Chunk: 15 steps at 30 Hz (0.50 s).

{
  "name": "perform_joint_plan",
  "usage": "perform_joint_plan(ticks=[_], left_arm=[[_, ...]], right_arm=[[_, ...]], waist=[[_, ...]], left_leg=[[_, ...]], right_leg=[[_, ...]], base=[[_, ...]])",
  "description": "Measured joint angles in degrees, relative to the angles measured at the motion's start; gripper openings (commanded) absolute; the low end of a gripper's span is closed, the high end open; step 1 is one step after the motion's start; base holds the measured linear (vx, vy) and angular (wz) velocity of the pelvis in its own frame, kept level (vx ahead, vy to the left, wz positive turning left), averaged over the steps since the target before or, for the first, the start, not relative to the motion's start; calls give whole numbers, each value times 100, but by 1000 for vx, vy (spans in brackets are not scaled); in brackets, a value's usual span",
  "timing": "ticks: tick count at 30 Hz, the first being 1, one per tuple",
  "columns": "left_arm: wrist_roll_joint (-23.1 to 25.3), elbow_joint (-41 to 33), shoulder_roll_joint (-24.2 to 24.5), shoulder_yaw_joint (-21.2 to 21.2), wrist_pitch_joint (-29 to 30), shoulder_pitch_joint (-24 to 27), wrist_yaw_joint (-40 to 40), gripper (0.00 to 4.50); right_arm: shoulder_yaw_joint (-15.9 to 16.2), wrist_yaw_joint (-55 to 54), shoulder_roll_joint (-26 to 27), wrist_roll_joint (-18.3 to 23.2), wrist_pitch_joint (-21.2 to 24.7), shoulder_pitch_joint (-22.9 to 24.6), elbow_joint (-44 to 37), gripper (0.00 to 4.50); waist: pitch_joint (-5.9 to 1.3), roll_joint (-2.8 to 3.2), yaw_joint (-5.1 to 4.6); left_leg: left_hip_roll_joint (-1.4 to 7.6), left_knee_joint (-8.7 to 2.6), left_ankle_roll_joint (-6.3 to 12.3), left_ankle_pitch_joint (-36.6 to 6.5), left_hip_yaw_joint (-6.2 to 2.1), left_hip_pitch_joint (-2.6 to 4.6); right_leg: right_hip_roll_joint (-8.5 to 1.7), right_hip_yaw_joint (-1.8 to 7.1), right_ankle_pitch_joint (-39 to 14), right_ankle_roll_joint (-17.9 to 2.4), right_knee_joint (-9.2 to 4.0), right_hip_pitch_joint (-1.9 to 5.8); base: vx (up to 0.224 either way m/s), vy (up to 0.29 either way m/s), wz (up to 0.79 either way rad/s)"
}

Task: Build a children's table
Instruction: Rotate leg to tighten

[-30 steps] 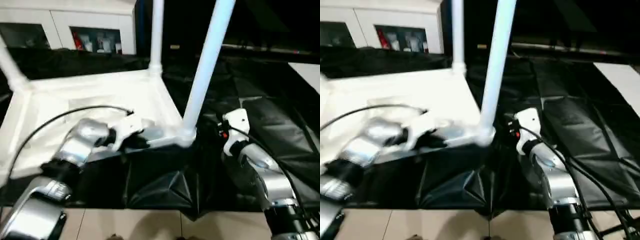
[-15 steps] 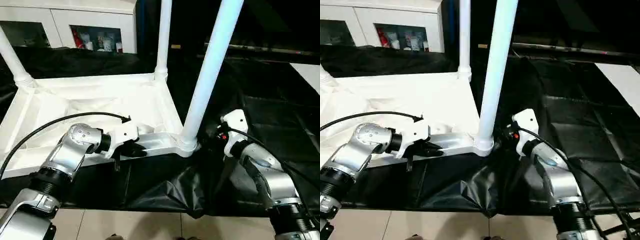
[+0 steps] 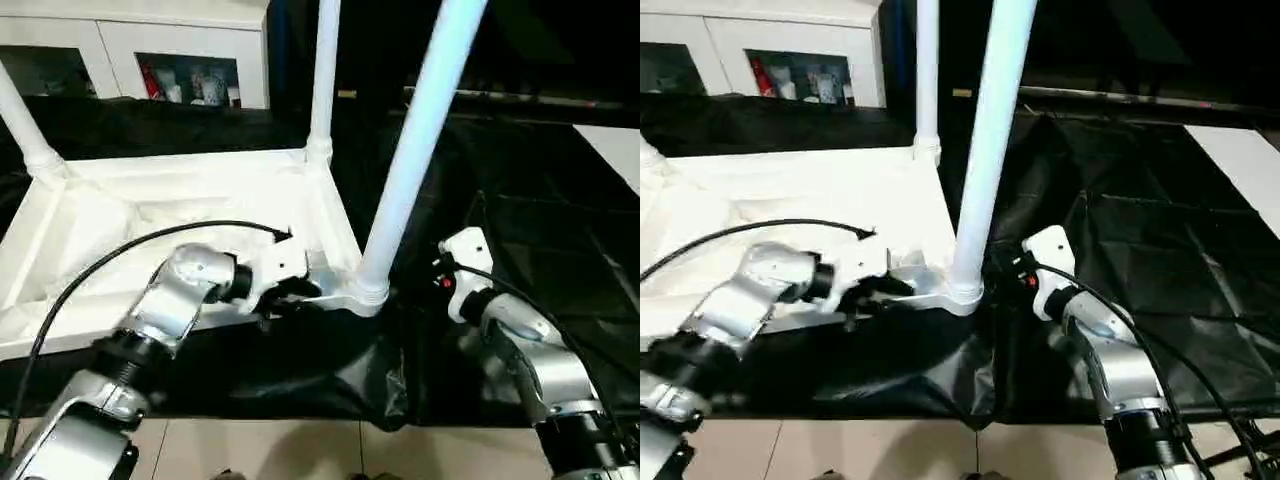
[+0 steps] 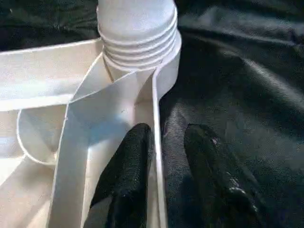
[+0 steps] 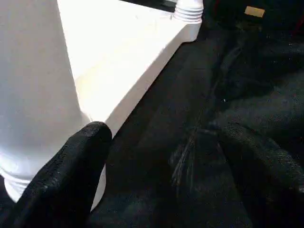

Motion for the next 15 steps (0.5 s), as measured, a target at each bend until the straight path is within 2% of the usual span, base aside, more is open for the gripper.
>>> perform_joint_plan(ticks=[4, 5, 9, 10, 14, 15], left_arm=[[110, 236, -33, -9, 71, -44, 190, 145], [110, 277, -34, -9, 88, -46, 205, 118], [85, 296, -47, 0, 198, -63, 199, 104], [83, 296, -48, 2, 222, -66, 184, 77], [31, 298, -48, 20, 278, -67, 120, 59], [16, 308, -50, 32, 283, -67, 112, 31]], right_arm=[[0, 25, -21, -2, 0, 5, 0, 403], [0, 33, -29, -2, 0, 5, -1, 403], [0, 75, -45, 0, 1, 5, -1, 403], [0, 80, -48, 0, 1, 5, -1, 403], [2, 433, -205, 89, 5, 60, -80, 403], [13, 560, -260, 108, 7, 63, -106, 403]], waist=[[-1, 1, 2], [-1, 1, 2], [-1, 2, 9], [-1, 3, 8], [-1, 5, 9], [-1, 5, 4]], left_leg=[[0, 0, 0, 0, -1, 1], [-1, 0, 0, 0, -1, 1], [0, 0, 0, 0, -1, 1], [0, 0, 0, 0, -1, 1], [0, 0, 0, 0, -1, 1], [0, 0, 0, 0, -1, 1]], right_leg=[[0, 0, 1, -1, 0, 1], [0, 0, 2, -1, 0, 1], [0, 0, 2, -2, 0, 2], [0, 0, 2, -2, 0, 2], [0, 1, 2, -2, 0, 3], [1, 1, 2, -3, -1, 3]], base=[[0, 0, 0], [0, 0, 0], [0, 0, 0], [0, 0, 0], [0, 0, 0], [0, 0, 0]])
